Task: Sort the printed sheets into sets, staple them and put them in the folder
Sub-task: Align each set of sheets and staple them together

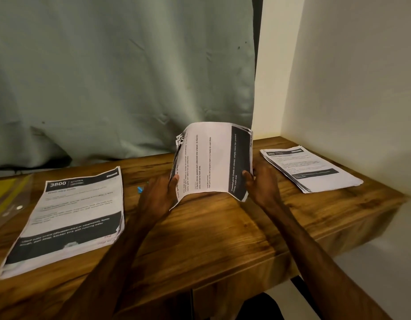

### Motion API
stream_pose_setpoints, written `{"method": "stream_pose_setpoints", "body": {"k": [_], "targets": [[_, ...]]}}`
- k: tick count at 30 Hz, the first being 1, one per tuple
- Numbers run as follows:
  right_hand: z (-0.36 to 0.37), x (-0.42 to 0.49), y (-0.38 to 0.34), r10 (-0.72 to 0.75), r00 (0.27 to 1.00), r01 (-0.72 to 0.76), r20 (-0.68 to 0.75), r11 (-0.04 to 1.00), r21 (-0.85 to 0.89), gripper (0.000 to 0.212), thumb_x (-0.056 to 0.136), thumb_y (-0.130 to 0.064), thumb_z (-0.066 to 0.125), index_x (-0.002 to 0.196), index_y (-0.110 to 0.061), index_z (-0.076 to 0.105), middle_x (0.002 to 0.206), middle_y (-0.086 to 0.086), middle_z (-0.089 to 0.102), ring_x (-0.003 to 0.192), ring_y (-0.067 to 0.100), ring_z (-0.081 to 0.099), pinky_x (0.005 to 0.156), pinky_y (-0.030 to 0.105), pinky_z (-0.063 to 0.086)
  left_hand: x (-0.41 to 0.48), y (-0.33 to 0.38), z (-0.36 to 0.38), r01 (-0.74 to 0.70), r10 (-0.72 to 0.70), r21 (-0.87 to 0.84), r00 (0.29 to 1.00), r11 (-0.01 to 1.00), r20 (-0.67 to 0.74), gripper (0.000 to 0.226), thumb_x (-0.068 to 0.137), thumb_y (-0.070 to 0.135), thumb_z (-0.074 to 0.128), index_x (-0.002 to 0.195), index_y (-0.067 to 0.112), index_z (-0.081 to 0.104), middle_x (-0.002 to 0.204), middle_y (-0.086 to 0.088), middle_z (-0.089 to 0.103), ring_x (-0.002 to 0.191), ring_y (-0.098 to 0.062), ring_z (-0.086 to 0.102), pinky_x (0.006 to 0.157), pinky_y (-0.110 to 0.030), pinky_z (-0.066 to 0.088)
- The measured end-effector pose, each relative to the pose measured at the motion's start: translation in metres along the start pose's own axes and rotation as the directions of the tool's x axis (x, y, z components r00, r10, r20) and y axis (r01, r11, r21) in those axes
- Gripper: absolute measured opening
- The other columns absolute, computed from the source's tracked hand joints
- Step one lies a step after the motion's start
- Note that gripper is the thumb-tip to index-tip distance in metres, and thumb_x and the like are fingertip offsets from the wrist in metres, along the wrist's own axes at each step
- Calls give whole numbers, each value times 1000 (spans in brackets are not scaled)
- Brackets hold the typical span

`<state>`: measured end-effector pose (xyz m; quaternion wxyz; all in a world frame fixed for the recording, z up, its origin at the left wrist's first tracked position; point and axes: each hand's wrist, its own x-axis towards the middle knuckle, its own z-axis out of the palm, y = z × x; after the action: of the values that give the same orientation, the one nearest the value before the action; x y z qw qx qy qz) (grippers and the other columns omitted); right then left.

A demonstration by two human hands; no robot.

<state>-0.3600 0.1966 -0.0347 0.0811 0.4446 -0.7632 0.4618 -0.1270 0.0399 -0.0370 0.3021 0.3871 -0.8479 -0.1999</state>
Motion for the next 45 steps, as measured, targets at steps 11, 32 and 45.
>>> {"method": "stream_pose_setpoints", "body": {"k": [11,32,45], "targets": [[-13,-9,-19,6,998,-2,-62,997,76,41,101,-32,56,123,2,62,121,19,69,101,35,70,75,30,51,-1,18,-2,-7,-32,-254,988,967,-148,44,104,41,50,127,6,63,118,-15,72,92,-23,72,72,-26,58],[4,-18,4,65,998,-64,-6,989,134,34,103,-30,55,128,-8,61,126,12,68,110,27,68,84,38,61,-14,8,24,10,-28,-265,998,964,-64,50,105,54,36,117,14,63,115,-1,68,101,-17,66,72,-22,60],[8,-20,7,103,995,-99,-19,983,154,33,103,-27,56,131,-10,60,128,8,67,111,24,67,87,34,60,-10,6,21,35,-50,-253,997,967,-53,51,105,51,37,121,10,64,121,-6,69,103,-20,68,79,-32,62]]}}
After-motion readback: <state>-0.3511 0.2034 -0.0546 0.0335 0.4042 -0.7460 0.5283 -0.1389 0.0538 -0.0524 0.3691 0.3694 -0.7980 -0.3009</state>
